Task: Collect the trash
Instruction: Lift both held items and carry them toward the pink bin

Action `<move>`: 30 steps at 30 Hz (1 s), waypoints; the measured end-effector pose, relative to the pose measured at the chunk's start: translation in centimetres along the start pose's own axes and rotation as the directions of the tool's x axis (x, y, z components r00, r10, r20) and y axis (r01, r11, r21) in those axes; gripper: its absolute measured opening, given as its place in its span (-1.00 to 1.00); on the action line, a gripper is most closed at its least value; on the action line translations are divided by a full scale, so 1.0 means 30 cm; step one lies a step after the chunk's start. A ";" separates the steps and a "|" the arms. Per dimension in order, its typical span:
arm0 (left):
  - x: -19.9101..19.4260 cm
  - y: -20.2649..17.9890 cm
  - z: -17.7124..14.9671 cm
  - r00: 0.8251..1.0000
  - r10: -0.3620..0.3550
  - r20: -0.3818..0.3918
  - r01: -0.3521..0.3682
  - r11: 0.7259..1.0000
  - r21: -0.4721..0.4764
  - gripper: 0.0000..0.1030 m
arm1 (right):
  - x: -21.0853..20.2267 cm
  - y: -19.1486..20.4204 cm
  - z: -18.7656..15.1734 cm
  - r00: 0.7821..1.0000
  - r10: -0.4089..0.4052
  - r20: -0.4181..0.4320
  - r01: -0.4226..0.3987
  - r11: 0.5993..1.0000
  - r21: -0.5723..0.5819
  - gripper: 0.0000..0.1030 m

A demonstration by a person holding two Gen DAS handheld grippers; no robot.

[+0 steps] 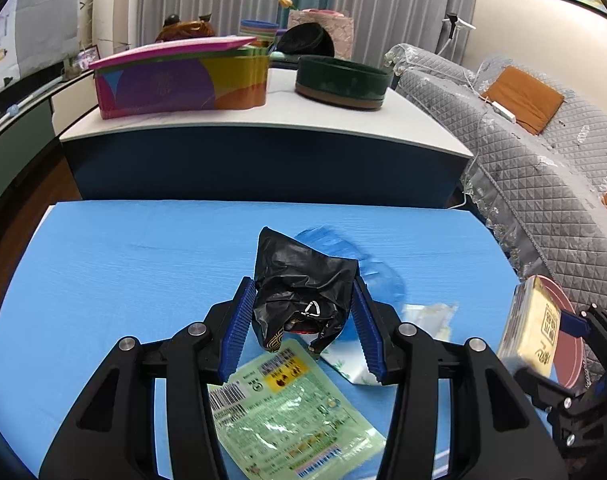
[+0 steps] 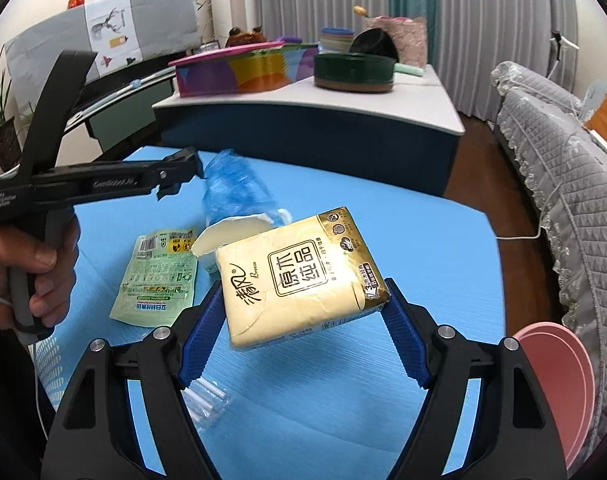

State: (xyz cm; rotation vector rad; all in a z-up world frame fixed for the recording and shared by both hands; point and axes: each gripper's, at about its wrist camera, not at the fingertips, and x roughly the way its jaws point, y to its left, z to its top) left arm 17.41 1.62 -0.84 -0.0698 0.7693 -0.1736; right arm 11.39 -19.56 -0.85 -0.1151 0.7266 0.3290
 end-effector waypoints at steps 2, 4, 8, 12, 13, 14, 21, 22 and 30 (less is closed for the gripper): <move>-0.020 -0.011 -0.001 1.000 -0.005 0.008 0.005 1.000 0.003 -0.07 | -0.027 -0.012 -0.003 1.000 -0.011 0.013 0.011 1.000 0.011 0.47; -0.042 -0.028 -0.003 1.000 -0.010 0.018 0.009 1.000 0.007 -0.07 | -0.053 -0.025 -0.009 0.999 -0.021 0.024 0.021 1.000 0.023 0.47; -0.090 -0.054 -0.007 0.999 -0.020 0.038 0.020 1.000 0.006 -0.07 | -0.106 -0.055 -0.018 0.998 -0.042 0.050 0.040 0.998 0.053 0.47; -0.133 -0.082 -0.013 0.998 -0.024 0.058 0.023 1.000 0.006 -0.07 | -0.163 -0.095 -0.027 0.995 -0.066 0.073 0.060 0.995 0.083 0.47; -0.143 -0.090 -0.015 0.998 -0.025 0.059 0.024 1.000 0.004 -0.07 | -0.176 -0.101 -0.031 0.994 -0.071 0.078 0.064 0.994 0.090 0.47; -0.152 -0.099 -0.019 0.998 -0.026 0.061 0.025 1.000 0.004 -0.07 | -0.194 -0.117 -0.035 0.993 -0.079 0.085 0.071 0.992 0.102 0.47; -0.218 -0.204 -0.037 0.996 -0.042 0.084 0.039 0.998 0.039 -0.07 | -0.289 -0.227 -0.057 0.985 -0.133 0.112 0.111 0.976 0.187 0.47; -0.224 -0.218 -0.040 0.995 -0.044 0.085 0.040 0.998 0.044 -0.07 | -0.296 -0.239 -0.059 0.984 -0.138 0.115 0.114 0.974 0.194 0.47; -0.254 -0.328 -0.060 0.994 -0.067 0.081 0.062 0.996 0.070 -0.07 | -0.393 -0.360 -0.058 0.966 -0.215 0.141 0.168 0.943 0.287 0.47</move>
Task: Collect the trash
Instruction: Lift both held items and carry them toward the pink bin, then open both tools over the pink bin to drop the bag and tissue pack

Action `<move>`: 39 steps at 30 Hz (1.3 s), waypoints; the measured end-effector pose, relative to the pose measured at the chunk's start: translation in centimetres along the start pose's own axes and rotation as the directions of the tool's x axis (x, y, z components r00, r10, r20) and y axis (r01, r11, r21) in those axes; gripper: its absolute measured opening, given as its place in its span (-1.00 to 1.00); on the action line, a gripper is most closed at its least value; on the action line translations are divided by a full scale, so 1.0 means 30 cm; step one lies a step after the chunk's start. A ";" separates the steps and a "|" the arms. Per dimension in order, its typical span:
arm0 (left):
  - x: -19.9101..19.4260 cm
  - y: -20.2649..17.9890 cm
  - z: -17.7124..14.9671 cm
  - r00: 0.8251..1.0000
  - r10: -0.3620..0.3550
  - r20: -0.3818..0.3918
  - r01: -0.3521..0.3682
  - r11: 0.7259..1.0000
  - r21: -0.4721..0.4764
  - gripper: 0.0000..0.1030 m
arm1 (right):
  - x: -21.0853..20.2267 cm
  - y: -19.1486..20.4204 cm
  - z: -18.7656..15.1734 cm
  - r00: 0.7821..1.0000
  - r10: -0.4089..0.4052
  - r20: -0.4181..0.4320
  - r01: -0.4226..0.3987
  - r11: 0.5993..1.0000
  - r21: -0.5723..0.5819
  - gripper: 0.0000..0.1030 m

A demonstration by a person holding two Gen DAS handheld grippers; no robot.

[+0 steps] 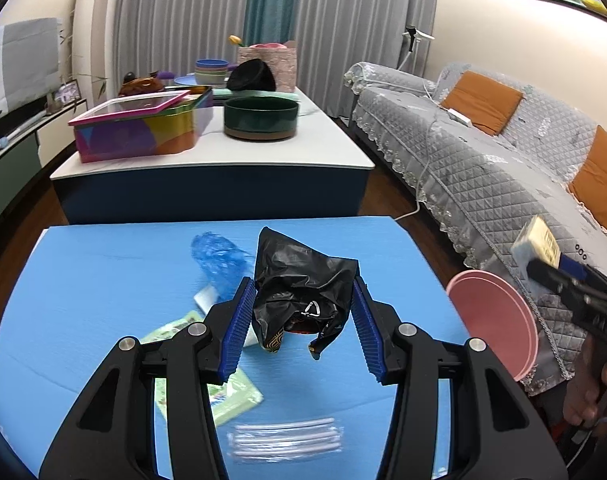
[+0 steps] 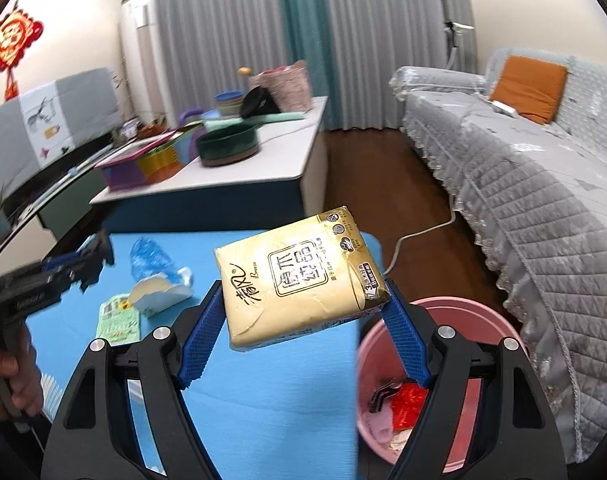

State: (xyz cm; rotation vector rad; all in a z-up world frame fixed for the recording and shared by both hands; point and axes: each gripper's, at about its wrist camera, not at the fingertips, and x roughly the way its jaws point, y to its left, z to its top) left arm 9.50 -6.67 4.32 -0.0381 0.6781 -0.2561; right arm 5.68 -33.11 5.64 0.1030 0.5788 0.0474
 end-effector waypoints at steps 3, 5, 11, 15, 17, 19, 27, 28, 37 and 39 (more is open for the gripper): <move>-0.003 -0.048 0.004 1.000 -0.014 0.003 0.014 1.000 0.006 -0.07 | -0.028 -0.053 0.018 0.999 -0.033 0.015 0.033 0.999 0.032 0.47; -0.004 -0.080 0.006 1.000 -0.025 0.005 0.025 1.000 0.013 -0.07 | -0.046 -0.094 0.026 0.998 -0.058 0.025 0.057 0.997 0.046 0.47; -0.001 -0.194 0.010 0.998 -0.065 0.008 0.065 0.997 0.046 -0.07 | -0.091 -0.195 0.043 0.991 -0.125 0.044 0.122 0.990 0.072 0.47; 0.014 -0.279 0.010 0.995 -0.096 0.003 0.095 0.993 0.072 -0.07 | -0.126 -0.274 0.043 0.987 -0.154 0.043 0.149 0.983 0.112 0.47; 0.022 -0.313 0.010 0.994 -0.110 0.000 0.110 0.991 0.082 -0.07 | -0.136 -0.310 0.041 0.984 -0.171 0.040 0.165 0.978 0.128 0.47; 0.032 -0.354 0.009 0.992 -0.126 -0.004 0.126 0.988 0.095 -0.07 | -0.144 -0.336 0.036 0.981 -0.188 0.037 0.182 0.974 0.135 0.47; 0.073 -0.491 0.006 0.983 -0.179 -0.027 0.181 0.973 0.143 -0.07 | -0.170 -0.405 0.016 0.971 -0.240 0.023 0.234 0.961 0.145 0.47; 0.079 -0.510 0.006 0.982 -0.187 -0.031 0.189 0.971 0.148 -0.07 | -0.173 -0.414 0.013 0.969 -0.246 0.022 0.240 0.959 0.147 0.47; 0.137 -0.641 -0.007 0.972 -0.229 -0.058 0.236 0.953 0.191 -0.07 | -0.169 -0.481 -0.001 0.964 -0.266 0.001 0.261 0.947 0.185 0.47; 0.150 -0.663 -0.009 0.969 -0.238 -0.064 0.246 0.950 0.194 -0.07 | -0.162 -0.494 -0.002 0.963 -0.268 -0.005 0.264 0.945 0.195 0.47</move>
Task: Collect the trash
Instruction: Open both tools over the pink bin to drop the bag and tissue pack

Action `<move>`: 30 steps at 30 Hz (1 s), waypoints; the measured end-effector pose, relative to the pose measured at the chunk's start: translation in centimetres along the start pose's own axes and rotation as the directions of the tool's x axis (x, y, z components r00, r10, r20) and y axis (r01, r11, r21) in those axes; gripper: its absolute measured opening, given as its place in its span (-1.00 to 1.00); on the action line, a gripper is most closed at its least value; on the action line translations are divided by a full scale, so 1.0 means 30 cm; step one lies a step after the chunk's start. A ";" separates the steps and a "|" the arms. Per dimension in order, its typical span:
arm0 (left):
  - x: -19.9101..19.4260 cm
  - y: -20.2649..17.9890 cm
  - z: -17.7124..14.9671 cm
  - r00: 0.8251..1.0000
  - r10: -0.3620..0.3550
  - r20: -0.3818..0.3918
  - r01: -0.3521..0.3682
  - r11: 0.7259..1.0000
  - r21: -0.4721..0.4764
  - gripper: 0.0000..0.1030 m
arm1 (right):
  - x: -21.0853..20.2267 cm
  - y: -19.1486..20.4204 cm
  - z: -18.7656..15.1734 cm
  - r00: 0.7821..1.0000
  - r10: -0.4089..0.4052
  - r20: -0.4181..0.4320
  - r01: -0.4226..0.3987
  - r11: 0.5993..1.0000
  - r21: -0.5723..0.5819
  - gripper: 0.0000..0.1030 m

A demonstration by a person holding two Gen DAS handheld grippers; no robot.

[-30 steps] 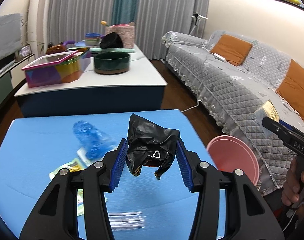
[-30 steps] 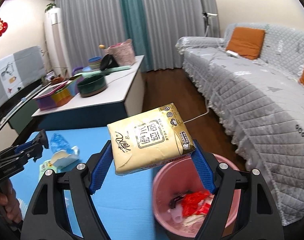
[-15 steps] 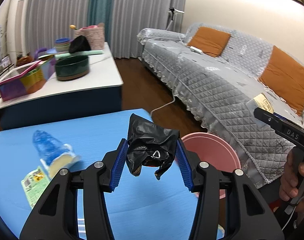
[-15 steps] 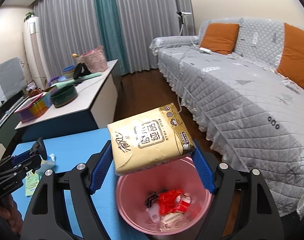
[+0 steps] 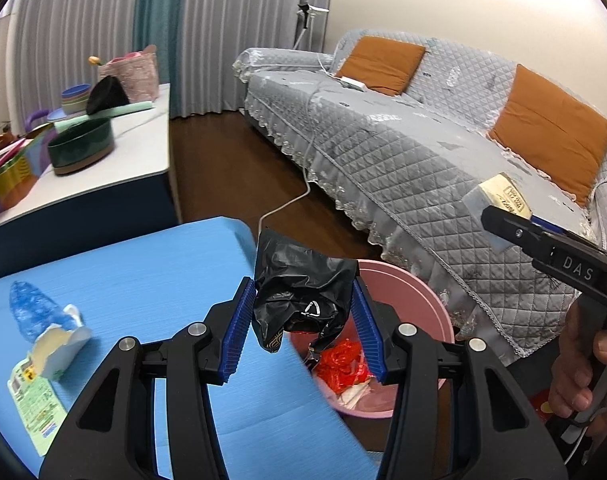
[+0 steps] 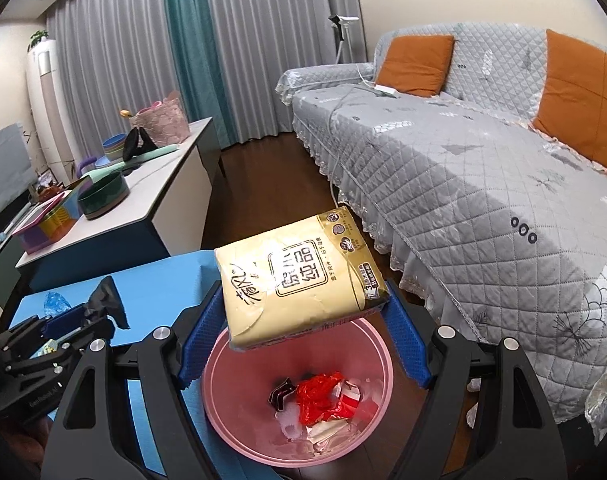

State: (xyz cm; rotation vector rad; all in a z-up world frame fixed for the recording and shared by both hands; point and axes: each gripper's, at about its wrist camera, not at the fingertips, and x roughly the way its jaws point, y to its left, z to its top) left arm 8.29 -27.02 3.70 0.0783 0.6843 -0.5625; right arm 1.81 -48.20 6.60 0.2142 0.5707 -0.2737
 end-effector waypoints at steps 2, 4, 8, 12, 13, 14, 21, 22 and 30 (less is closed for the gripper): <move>0.020 -0.019 0.001 1.000 -0.009 -0.005 0.009 1.000 0.008 -0.07 | 0.006 -0.007 0.002 1.000 0.000 -0.003 0.000 1.000 0.011 0.47; 0.041 -0.039 0.000 1.000 -0.017 -0.012 0.017 1.000 0.013 -0.07 | 0.013 -0.013 0.005 1.000 0.001 -0.004 -0.001 1.000 0.020 0.47; 0.082 -0.067 -0.006 0.999 -0.028 -0.029 0.028 0.999 0.029 -0.07 | 0.028 -0.022 0.010 1.000 0.001 -0.008 -0.001 1.000 0.031 0.47; 0.120 -0.084 -0.006 0.998 -0.033 -0.047 0.034 0.999 0.029 -0.07 | 0.053 -0.028 0.013 1.000 0.002 -0.021 -0.001 0.999 0.046 0.47; 0.130 -0.088 -0.005 0.998 -0.036 -0.053 0.038 0.999 0.028 -0.07 | 0.059 -0.030 0.014 1.000 0.003 -0.023 -0.002 0.999 0.049 0.47; 0.138 -0.092 -0.005 0.998 -0.039 -0.057 0.041 0.999 0.028 -0.07 | 0.066 -0.031 0.016 1.000 0.002 -0.026 -0.001 0.999 0.052 0.47; 0.181 -0.119 -0.006 0.996 -0.052 -0.079 0.055 0.998 0.042 -0.06 | 0.096 -0.038 0.017 0.999 -0.001 -0.040 0.004 0.998 0.064 0.48; 0.188 -0.121 -0.005 0.995 -0.055 -0.086 0.058 0.997 0.042 -0.05 | 0.099 -0.040 0.018 0.999 -0.005 -0.043 0.008 0.998 0.066 0.52; 0.201 -0.122 -0.023 0.992 -0.064 -0.107 0.069 0.997 0.044 0.20 | 0.117 -0.050 0.019 0.998 -0.019 -0.052 0.023 0.996 0.087 0.64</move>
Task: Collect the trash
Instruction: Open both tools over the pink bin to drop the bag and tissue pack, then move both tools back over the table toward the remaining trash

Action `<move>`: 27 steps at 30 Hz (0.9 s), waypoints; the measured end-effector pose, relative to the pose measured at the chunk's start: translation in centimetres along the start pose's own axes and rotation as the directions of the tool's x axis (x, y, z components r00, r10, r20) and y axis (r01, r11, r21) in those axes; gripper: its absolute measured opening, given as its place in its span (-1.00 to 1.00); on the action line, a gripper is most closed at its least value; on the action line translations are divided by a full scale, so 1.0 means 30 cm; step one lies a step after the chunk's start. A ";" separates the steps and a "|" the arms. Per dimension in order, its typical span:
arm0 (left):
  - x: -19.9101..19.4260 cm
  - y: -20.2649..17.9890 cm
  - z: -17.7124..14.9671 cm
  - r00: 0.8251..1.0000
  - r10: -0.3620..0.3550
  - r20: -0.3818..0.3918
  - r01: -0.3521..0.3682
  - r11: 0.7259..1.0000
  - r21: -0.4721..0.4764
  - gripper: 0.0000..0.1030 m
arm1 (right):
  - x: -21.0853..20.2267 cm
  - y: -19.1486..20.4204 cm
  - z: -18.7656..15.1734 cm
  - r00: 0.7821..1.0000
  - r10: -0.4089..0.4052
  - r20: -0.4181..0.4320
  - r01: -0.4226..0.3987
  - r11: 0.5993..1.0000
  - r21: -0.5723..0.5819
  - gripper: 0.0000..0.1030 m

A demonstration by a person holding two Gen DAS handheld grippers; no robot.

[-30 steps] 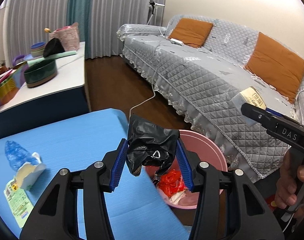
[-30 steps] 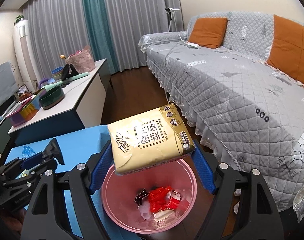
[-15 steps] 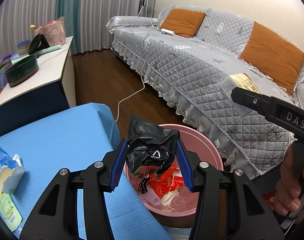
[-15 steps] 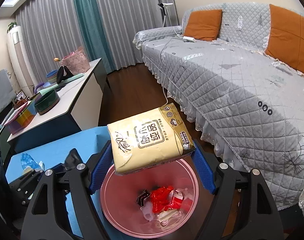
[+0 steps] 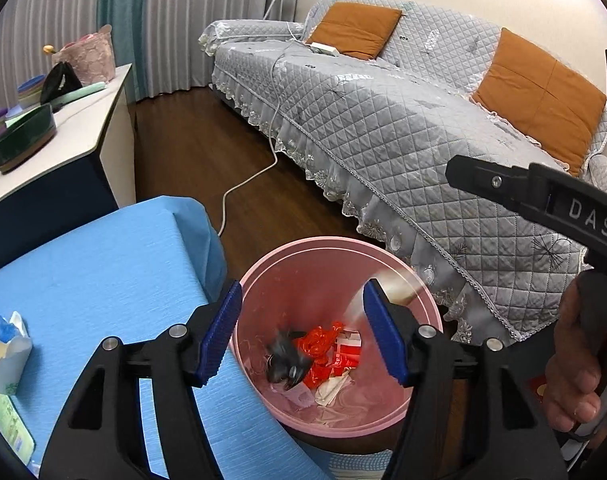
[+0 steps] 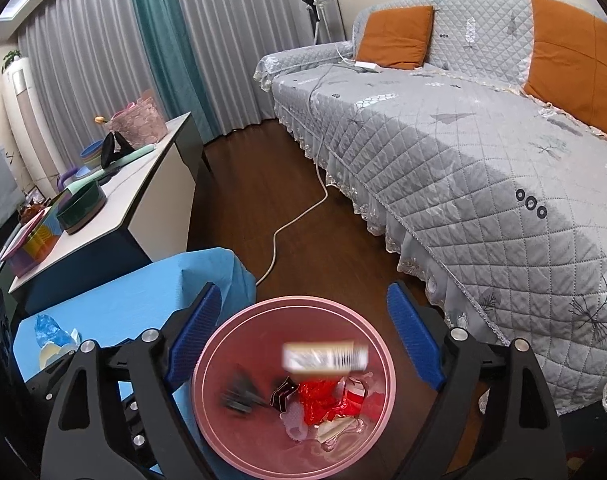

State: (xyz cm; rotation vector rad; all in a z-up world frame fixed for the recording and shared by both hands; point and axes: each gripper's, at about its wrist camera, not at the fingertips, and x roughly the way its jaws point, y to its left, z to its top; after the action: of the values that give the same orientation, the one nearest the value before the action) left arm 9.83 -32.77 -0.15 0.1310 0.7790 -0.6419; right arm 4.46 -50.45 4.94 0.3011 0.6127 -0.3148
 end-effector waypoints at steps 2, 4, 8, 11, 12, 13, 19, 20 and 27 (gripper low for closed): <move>-0.009 0.010 -0.002 1.000 0.005 0.002 -0.005 1.000 -0.003 0.20 | -0.002 0.006 0.002 1.000 0.001 0.005 -0.001 1.000 0.001 0.64; -0.028 0.030 -0.009 1.000 0.014 0.006 -0.013 1.000 -0.009 0.20 | -0.006 0.018 0.003 1.000 0.005 0.010 -0.005 1.000 0.000 0.64; -0.073 0.077 -0.015 0.999 0.036 0.020 -0.035 0.999 -0.030 0.20 | -0.013 0.050 0.002 1.000 0.017 0.021 -0.017 1.000 -0.010 0.64; -0.124 0.131 -0.021 0.998 0.056 0.037 -0.054 0.997 -0.049 0.20 | -0.021 0.088 -0.003 0.999 0.031 0.030 -0.031 0.999 -0.017 0.64; -0.143 0.151 -0.025 0.997 0.063 0.043 -0.061 0.997 -0.054 0.20 | -0.024 0.104 -0.006 0.999 0.041 0.033 -0.040 0.999 -0.019 0.63; -0.165 0.171 -0.029 0.996 0.071 0.050 -0.068 0.996 -0.059 0.20 | -0.027 0.114 -0.007 0.998 0.046 0.035 -0.045 0.999 -0.020 0.61; -0.291 0.290 -0.047 0.988 0.125 0.091 -0.116 0.989 -0.093 0.20 | -0.043 0.220 -0.027 0.993 0.109 0.051 -0.108 0.994 -0.023 0.46; -0.310 0.311 -0.051 0.986 0.134 0.096 -0.124 0.987 -0.101 0.20 | -0.043 0.244 -0.033 0.991 0.129 0.048 -0.128 0.992 -0.020 0.43; -0.452 0.484 -0.083 0.968 0.217 0.128 -0.197 0.969 -0.150 0.19 | -0.049 0.426 -0.072 0.972 0.234 0.034 -0.232 0.971 -0.060 0.07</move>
State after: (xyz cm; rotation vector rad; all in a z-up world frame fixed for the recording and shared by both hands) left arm 9.54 -13.62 5.70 0.0401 0.6572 -0.3936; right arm 7.00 -37.76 6.47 0.3094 0.5386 -0.0778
